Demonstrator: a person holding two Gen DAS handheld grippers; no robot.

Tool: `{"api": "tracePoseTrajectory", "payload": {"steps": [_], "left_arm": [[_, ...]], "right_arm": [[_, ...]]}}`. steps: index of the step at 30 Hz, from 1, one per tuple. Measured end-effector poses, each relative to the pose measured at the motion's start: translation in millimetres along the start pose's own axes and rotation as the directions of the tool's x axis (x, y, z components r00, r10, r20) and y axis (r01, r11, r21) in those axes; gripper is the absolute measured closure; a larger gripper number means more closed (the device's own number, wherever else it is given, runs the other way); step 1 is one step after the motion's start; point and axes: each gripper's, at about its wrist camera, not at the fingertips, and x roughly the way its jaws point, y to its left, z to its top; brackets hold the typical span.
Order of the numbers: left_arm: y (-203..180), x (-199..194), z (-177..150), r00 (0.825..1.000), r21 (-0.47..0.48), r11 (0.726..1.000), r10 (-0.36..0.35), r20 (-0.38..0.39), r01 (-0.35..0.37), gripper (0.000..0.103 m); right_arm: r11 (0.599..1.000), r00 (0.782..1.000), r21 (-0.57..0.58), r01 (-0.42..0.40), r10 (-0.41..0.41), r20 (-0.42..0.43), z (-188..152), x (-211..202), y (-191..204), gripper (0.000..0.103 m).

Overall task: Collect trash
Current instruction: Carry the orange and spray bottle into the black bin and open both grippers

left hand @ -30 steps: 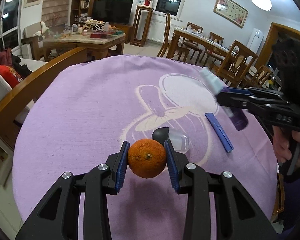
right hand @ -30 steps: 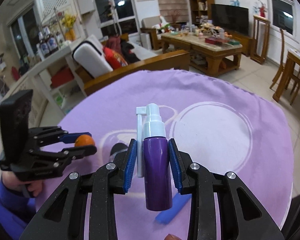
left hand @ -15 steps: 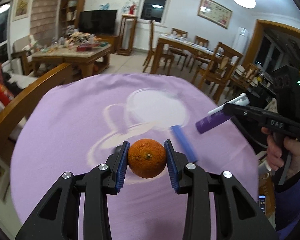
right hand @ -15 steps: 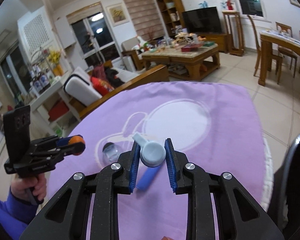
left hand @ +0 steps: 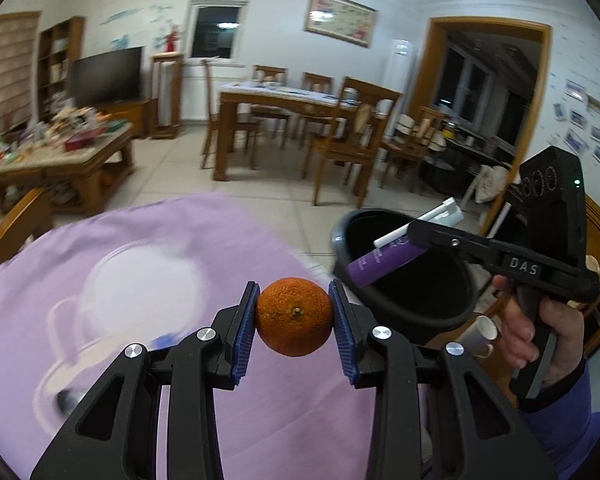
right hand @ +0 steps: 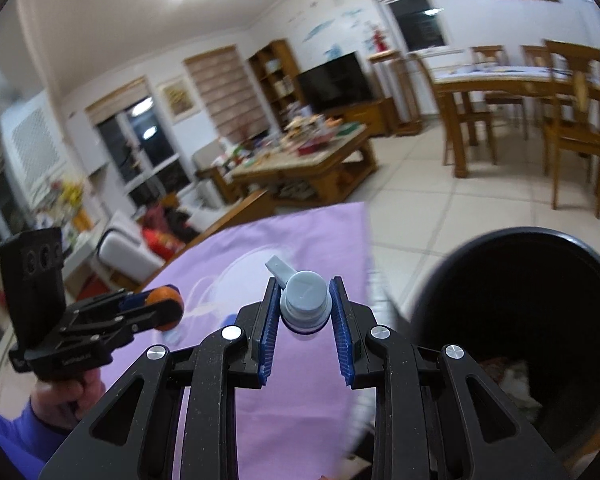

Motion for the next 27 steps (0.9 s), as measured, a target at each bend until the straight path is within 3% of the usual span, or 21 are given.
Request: {"api": "tracePoseTrajectory", "payload": {"steps": [7, 12, 27], "left_arm": [[-70.5, 52.6, 14.0, 0.996, 0.111, 0.990, -0.087, -0.026, 0.090, 0.067], [-97.4, 88.1, 21.5, 0.992, 0.144, 0.982, -0.115, -0.055, 0.122, 0.067], [-139.0, 150.4, 6.2, 0.985, 0.197, 0.973, -0.093, -0.148, 0.122, 0.067]], "right_arm": [[0.987, 0.992, 0.121, 0.104, -0.111, 0.055, -11.7, -52.7, -74.7, 0.077], [0.968, 0.982, 0.193, 0.164, -0.179, 0.063, -28.2, -72.0, -116.6, 0.077], [0.934, 0.973, 0.286, 0.215, -0.230, 0.020, -60.5, -60.1, -174.5, 0.077]]}}
